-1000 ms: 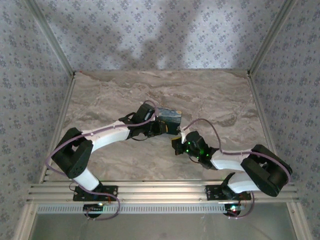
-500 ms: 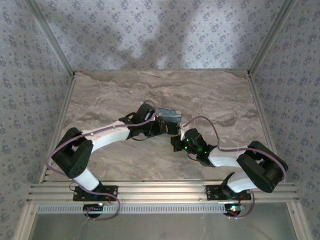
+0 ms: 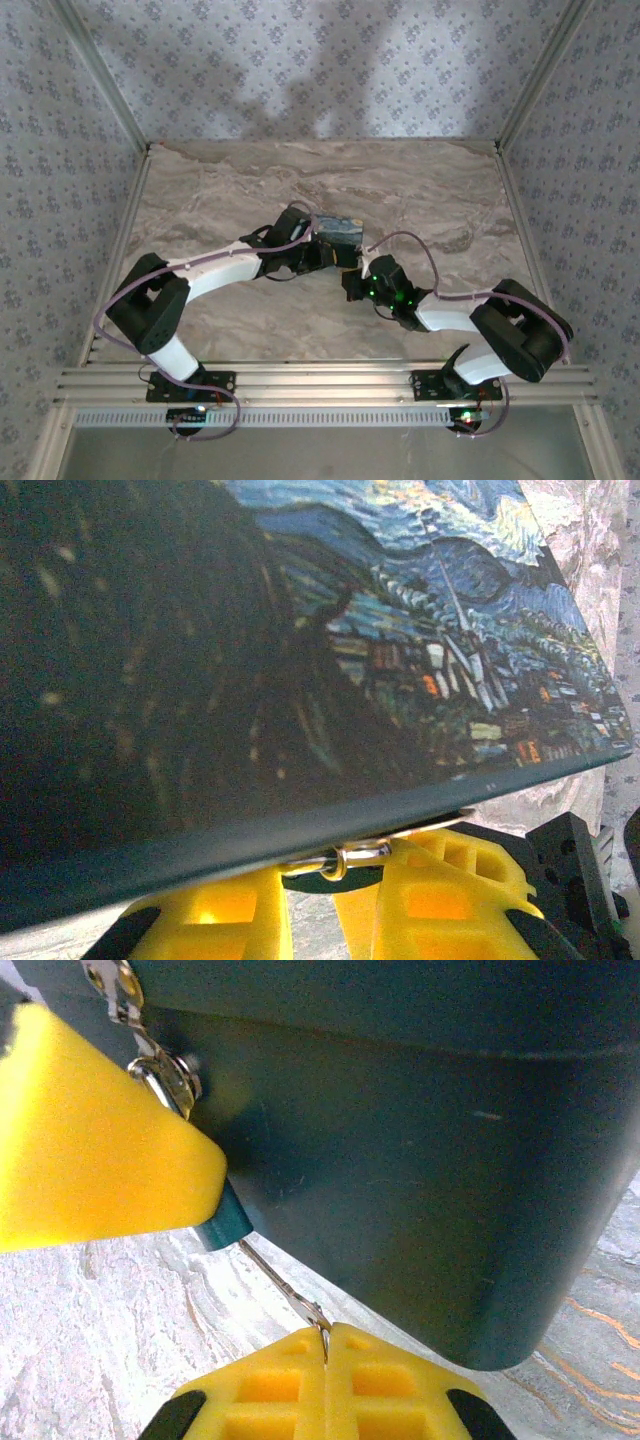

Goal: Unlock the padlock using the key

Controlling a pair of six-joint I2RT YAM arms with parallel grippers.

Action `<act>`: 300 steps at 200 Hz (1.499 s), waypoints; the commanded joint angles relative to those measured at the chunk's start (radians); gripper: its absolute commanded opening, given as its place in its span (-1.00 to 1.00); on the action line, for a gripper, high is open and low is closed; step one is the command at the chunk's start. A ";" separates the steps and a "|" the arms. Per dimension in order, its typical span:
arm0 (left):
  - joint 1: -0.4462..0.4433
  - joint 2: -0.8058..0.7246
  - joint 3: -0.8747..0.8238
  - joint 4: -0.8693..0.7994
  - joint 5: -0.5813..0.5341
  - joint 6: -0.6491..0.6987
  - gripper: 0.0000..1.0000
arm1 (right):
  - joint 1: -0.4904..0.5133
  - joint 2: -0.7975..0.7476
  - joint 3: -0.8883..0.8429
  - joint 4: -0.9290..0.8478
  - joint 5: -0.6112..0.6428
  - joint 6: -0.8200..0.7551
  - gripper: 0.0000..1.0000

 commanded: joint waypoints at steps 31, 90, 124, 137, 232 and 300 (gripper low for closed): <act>-0.004 0.010 0.037 0.036 0.014 -0.006 -0.81 | -0.010 0.007 0.022 0.021 -0.020 0.028 -1.00; -0.007 0.021 0.037 0.039 0.018 -0.010 -0.80 | -0.013 0.007 0.017 0.050 -0.028 0.037 -1.00; -0.007 0.024 0.032 0.044 0.015 -0.013 -0.80 | -0.015 0.009 0.017 0.054 -0.028 0.037 -1.00; -0.008 0.023 0.031 0.048 0.012 -0.016 -0.81 | -0.014 0.007 0.015 0.044 -0.022 0.035 -1.00; -0.007 0.013 0.007 0.104 -0.036 -0.116 -0.81 | -0.020 0.012 -0.015 0.025 -0.010 0.066 -1.00; -0.008 0.005 -0.003 0.108 -0.052 -0.130 -0.81 | -0.038 0.002 -0.047 0.072 -0.034 0.112 -1.00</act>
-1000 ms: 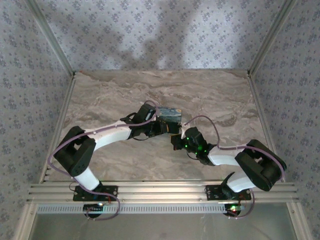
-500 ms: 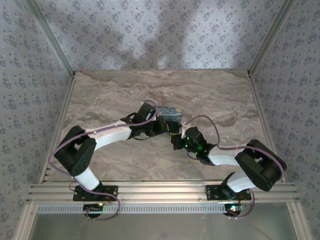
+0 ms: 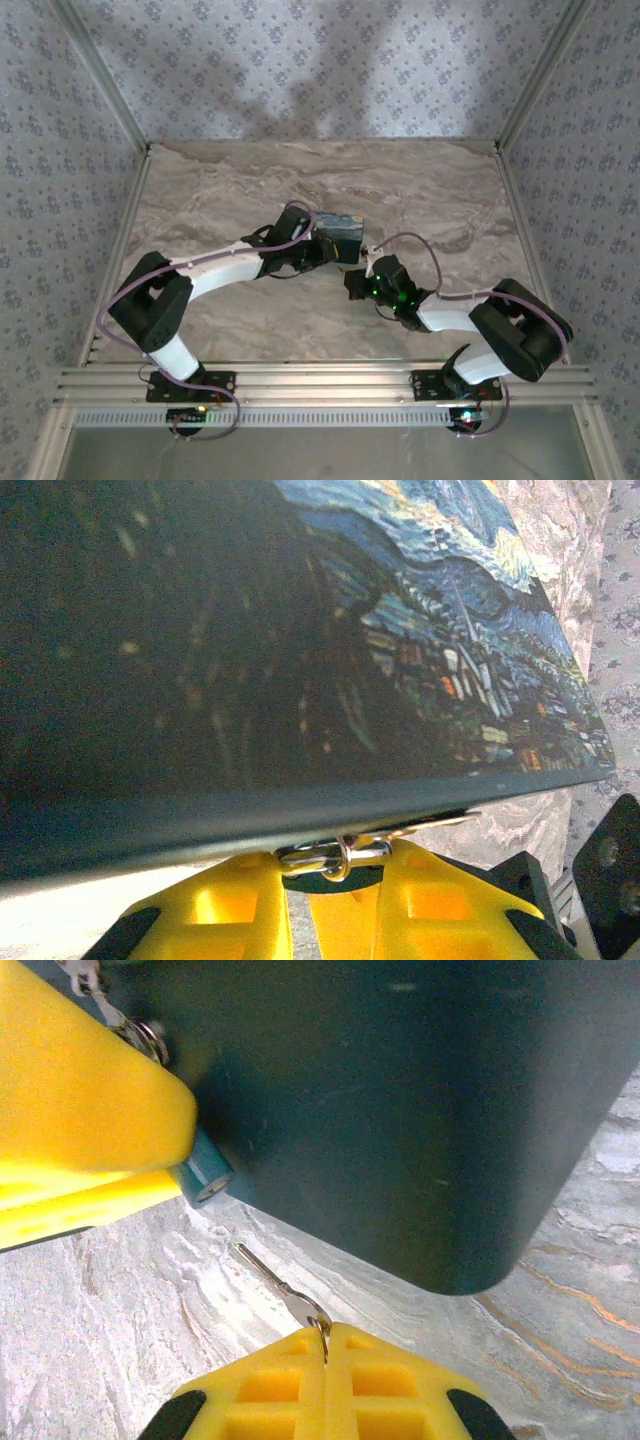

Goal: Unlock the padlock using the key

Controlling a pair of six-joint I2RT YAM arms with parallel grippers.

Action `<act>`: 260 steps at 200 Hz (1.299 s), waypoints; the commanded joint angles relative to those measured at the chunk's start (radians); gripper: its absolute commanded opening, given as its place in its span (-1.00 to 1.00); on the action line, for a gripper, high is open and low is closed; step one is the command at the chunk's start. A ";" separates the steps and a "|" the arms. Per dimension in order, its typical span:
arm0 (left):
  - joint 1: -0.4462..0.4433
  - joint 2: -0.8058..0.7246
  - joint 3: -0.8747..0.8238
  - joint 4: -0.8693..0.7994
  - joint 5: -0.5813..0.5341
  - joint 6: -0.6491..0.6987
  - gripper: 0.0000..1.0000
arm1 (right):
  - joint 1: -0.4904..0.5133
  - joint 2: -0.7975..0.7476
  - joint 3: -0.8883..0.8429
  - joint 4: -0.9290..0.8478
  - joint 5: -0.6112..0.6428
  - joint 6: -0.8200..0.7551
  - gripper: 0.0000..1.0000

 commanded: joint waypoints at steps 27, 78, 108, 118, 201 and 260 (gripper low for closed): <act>-0.007 -0.008 -0.005 0.047 -0.020 -0.019 -0.82 | -0.010 -0.004 -0.010 0.050 -0.025 0.034 -1.00; -0.006 -0.004 -0.006 0.048 -0.017 -0.021 -0.82 | -0.011 -0.003 0.002 0.067 -0.026 0.076 -1.00; -0.007 -0.002 -0.006 0.048 -0.016 -0.021 -0.82 | -0.013 -0.001 0.010 0.073 -0.026 0.089 -1.00; -0.006 -0.002 -0.007 0.048 -0.016 -0.021 -0.82 | -0.015 -0.001 0.010 0.074 -0.025 0.094 -1.00; -0.007 0.000 -0.011 0.047 -0.016 -0.021 -0.82 | -0.024 0.007 0.030 0.073 -0.035 0.124 -1.00; -0.006 0.003 -0.010 0.047 -0.016 -0.021 -0.82 | -0.025 0.013 0.035 0.078 -0.037 0.128 -1.00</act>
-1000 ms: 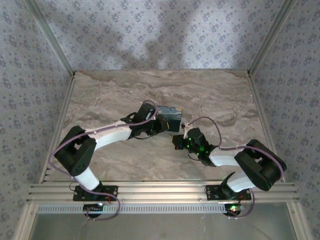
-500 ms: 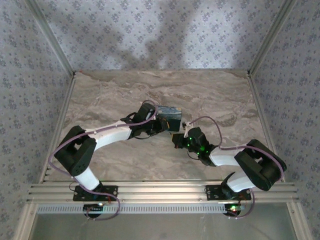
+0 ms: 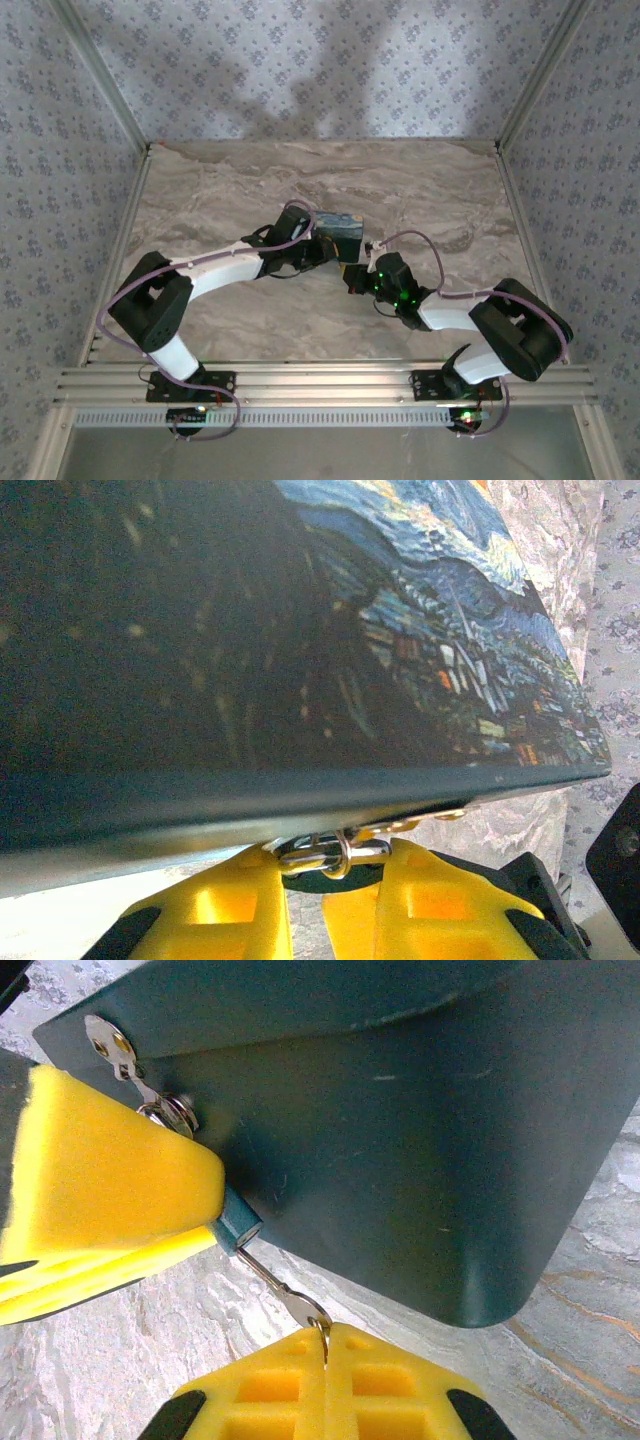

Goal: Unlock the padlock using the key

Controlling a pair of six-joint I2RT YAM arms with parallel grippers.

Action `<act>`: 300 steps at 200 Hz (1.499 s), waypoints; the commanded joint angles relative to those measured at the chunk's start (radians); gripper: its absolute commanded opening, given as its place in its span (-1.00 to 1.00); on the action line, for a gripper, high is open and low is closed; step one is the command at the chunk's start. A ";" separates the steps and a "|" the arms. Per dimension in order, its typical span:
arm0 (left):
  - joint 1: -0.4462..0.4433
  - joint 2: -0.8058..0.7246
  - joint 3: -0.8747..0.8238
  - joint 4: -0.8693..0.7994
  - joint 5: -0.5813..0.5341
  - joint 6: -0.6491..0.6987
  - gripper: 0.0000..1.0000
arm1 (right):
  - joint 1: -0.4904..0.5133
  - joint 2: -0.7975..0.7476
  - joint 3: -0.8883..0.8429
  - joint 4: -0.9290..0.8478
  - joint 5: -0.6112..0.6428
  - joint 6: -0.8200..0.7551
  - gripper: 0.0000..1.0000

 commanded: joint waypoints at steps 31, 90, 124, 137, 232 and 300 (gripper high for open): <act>-0.006 0.003 -0.008 0.032 -0.008 -0.014 -0.82 | -0.009 0.015 0.026 0.019 -0.006 0.029 -1.00; -0.006 0.002 -0.009 0.035 -0.014 -0.016 -0.82 | -0.011 0.034 0.041 -0.006 -0.011 0.039 -1.00; -0.006 0.001 -0.011 0.039 -0.017 -0.017 -0.82 | -0.015 0.041 0.037 -0.002 -0.013 0.050 -1.00; -0.007 0.004 -0.011 0.039 -0.017 -0.017 -0.82 | -0.013 0.041 0.035 0.010 -0.019 0.049 -1.00; -0.008 0.013 -0.015 0.044 -0.016 -0.019 -0.82 | -0.007 0.042 0.031 0.069 -0.037 0.037 -1.00; -0.012 0.016 -0.014 0.045 -0.011 -0.018 -0.82 | -0.007 0.069 0.074 0.075 -0.040 0.011 -1.00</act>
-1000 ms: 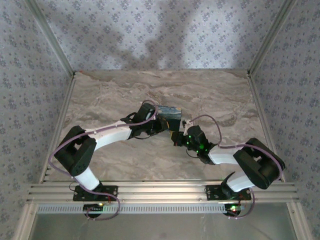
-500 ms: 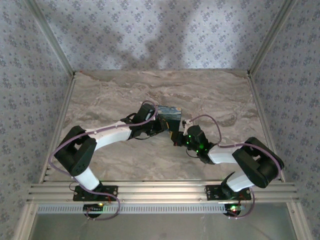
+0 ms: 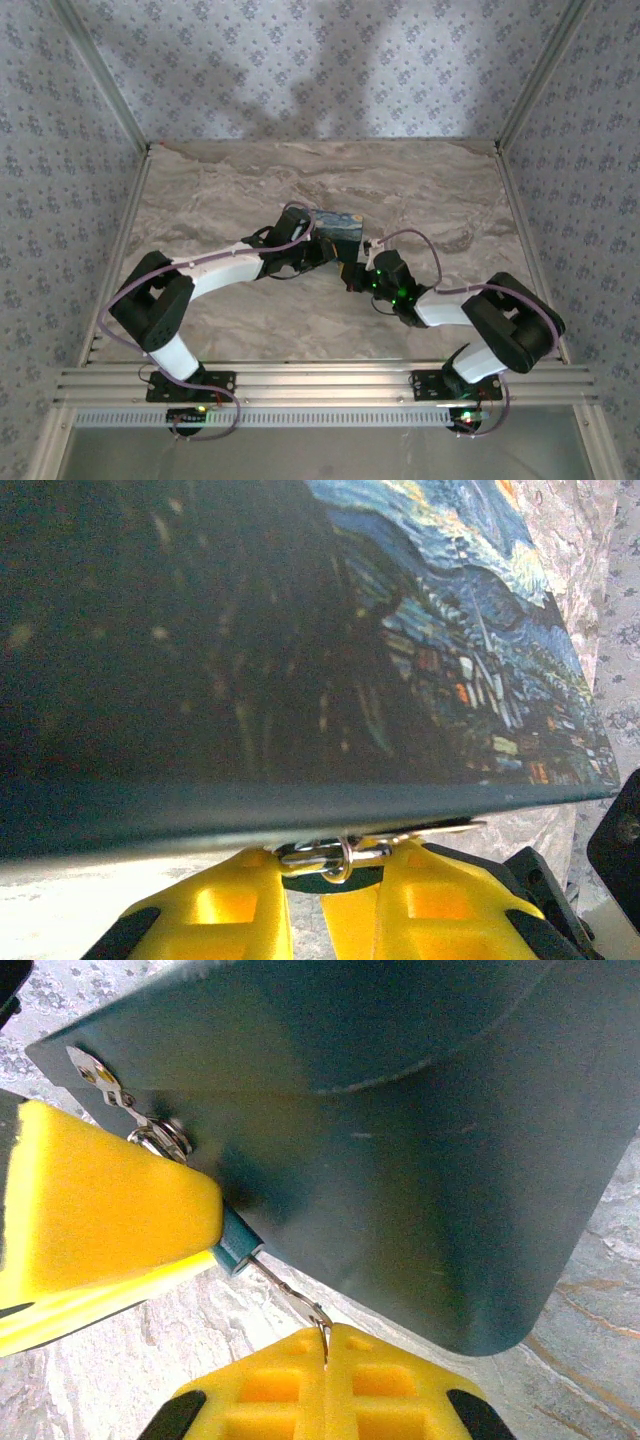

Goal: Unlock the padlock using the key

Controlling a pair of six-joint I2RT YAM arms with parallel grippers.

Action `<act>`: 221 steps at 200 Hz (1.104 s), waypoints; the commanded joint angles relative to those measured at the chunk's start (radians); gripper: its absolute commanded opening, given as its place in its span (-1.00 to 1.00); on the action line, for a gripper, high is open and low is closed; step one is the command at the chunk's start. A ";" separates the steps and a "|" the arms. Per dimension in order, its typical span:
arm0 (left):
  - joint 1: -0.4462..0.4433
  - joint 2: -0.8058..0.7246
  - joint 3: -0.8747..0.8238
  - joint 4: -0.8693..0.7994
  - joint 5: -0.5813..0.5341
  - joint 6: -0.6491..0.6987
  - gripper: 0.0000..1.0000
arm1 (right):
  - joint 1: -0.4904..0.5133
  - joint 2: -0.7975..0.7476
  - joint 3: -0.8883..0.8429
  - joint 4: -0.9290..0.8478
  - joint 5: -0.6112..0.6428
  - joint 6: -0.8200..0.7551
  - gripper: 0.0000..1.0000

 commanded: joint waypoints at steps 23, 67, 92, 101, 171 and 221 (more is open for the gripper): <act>-0.013 0.011 0.000 0.035 0.008 -0.008 -0.82 | -0.005 0.022 0.060 0.058 -0.018 -0.034 -1.00; -0.012 0.018 -0.003 0.032 0.017 -0.006 -0.82 | -0.020 0.028 0.082 0.085 -0.028 -0.054 -1.00; -0.013 0.023 0.001 0.032 0.026 -0.004 -0.82 | -0.025 0.043 0.100 0.096 -0.042 -0.067 -1.00; -0.013 0.023 0.001 0.031 0.027 -0.004 -0.82 | -0.029 0.047 0.101 0.107 -0.042 -0.067 -1.00; -0.003 0.056 0.000 0.041 0.036 -0.004 -0.82 | -0.035 0.094 0.076 0.142 -0.052 -0.042 -1.00; 0.005 0.112 -0.009 0.076 0.051 -0.010 -0.84 | -0.038 0.173 0.059 0.171 -0.059 -0.016 -1.00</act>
